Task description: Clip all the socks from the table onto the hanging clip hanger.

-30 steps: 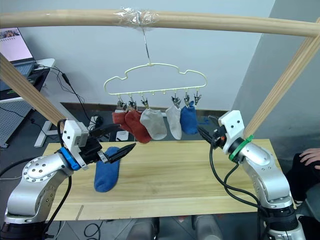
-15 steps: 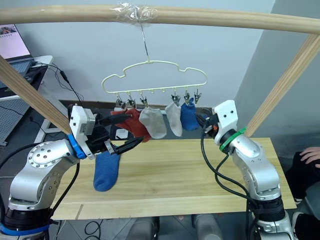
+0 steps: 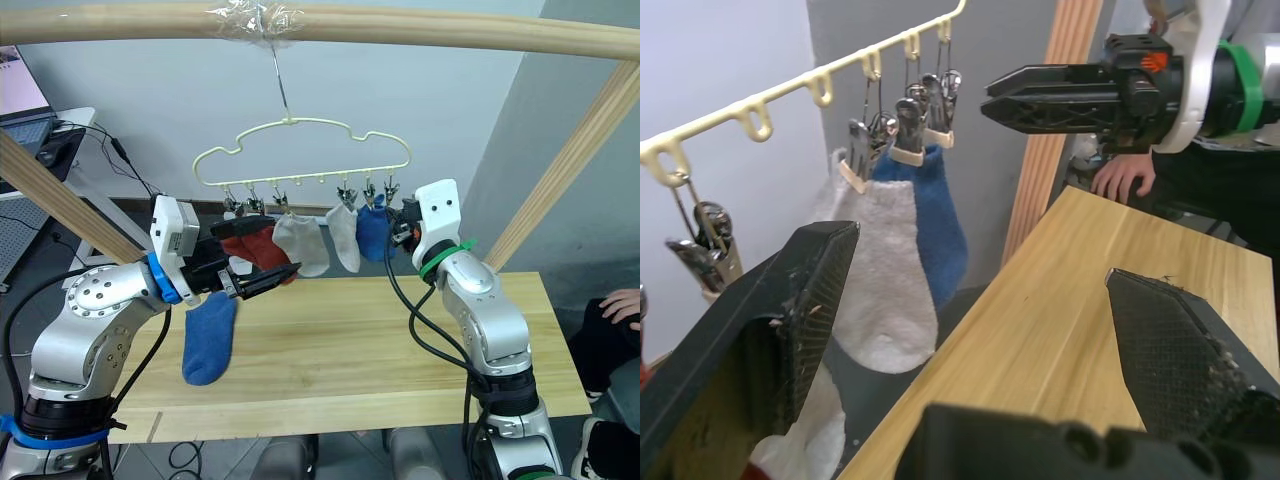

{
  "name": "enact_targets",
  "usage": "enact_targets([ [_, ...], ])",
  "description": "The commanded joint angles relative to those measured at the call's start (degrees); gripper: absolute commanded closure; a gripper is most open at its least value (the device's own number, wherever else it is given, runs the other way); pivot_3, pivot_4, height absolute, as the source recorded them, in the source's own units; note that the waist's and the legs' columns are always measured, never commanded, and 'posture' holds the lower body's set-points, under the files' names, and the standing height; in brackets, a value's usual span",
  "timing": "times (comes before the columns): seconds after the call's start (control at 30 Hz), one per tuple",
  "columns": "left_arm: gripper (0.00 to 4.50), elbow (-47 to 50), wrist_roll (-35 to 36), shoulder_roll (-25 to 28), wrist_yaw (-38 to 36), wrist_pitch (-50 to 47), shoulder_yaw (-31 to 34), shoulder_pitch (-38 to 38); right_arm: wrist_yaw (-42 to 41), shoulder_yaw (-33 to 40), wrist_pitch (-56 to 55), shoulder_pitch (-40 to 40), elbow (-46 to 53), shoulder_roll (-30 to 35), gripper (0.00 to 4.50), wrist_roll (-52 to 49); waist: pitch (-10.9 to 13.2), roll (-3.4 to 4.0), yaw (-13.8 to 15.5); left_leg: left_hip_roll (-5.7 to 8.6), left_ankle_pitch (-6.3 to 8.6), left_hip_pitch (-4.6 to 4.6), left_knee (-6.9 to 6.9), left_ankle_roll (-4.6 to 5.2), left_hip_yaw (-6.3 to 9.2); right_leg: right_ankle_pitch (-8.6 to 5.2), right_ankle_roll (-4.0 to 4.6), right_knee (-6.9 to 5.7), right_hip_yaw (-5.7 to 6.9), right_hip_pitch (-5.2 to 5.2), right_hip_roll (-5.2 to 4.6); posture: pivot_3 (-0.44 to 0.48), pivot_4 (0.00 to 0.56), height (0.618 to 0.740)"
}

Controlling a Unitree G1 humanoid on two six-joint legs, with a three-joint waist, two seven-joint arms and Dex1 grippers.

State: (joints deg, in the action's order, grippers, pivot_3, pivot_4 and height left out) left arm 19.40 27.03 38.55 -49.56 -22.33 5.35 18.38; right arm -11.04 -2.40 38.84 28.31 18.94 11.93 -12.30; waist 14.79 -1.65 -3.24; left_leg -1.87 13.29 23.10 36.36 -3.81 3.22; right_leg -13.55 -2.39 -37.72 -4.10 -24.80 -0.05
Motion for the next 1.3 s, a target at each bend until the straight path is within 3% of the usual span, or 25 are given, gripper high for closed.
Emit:
enact_targets([
  [0.03, 0.00, -0.1, 0.7, -0.1, -0.7, 0.8, 0.4, 0.9, 0.7, 0.6, -0.3, 1.3, 0.7, -0.6, 2.87, 0.3, 0.0, 0.00, 0.0, 0.00, 0.00, 0.01, -0.04, 0.00, -0.01, 0.00, 0.01, 0.00, -0.01, -0.05, 0.00, -0.027, 0.263, 0.735],
  [0.23, 0.00, -1.0, 0.5, -0.3, -1.0, 1.6, 0.1, 1.2, 0.6, 0.2, -0.6, 1.9, -0.3, -1.3, 2.87, 0.8, 0.0, 0.00, -0.1, -0.01, 0.00, 0.36, -0.06, 0.00, -0.01, 0.00, 0.01, -0.05, 0.00, -0.46, 0.02, -0.028, 0.263, 0.735],
  [0.27, 0.00, -1.0, 0.4, -0.4, -1.1, 1.6, 0.1, 1.2, 0.8, 0.2, -0.8, 2.1, -0.5, -1.4, 2.71, 0.9, 0.0, 0.00, -0.1, 0.00, 0.00, 0.37, -0.06, 0.00, -0.01, 0.00, 0.01, -0.05, 0.00, -0.47, 0.01, -0.026, 0.264, 0.735],
  [0.37, 0.00, -1.2, 0.3, -0.4, -1.2, 1.9, 0.0, 1.2, 1.0, 0.1, -1.1, 2.6, -1.2, -1.9, 2.00, 1.2, 0.0, 0.01, -0.1, 0.00, 0.00, 0.40, -0.06, 0.00, 0.00, -0.01, 0.00, -0.04, 0.00, -0.49, 0.01, -0.026, 0.264, 0.735],
  [0.5, 0.00, -1.5, 0.2, -0.5, -1.4, 2.1, 0.1, 1.2, 1.5, 0.1, -1.4, 3.2, -2.1, -2.5, 0.55, 1.6, 0.0, 0.01, -0.1, 0.00, 0.00, 0.40, -0.06, 0.00, 0.01, -0.01, 0.00, -0.04, 0.01, -0.49, 0.02, -0.025, 0.265, 0.735],
  [1.3, 0.00, -3.0, -0.1, -0.7, -1.4, 2.6, -0.5, 3.8, 7.2, 0.9, -7.5, 6.8, -8.1, -7.1, 0.55, 6.7, 0.0, 0.02, -0.1, 0.00, 0.00, 0.43, -0.06, 0.00, 0.01, -0.01, 0.00, -0.06, 0.02, -0.51, 0.02, -0.023, 0.262, 0.735],
])
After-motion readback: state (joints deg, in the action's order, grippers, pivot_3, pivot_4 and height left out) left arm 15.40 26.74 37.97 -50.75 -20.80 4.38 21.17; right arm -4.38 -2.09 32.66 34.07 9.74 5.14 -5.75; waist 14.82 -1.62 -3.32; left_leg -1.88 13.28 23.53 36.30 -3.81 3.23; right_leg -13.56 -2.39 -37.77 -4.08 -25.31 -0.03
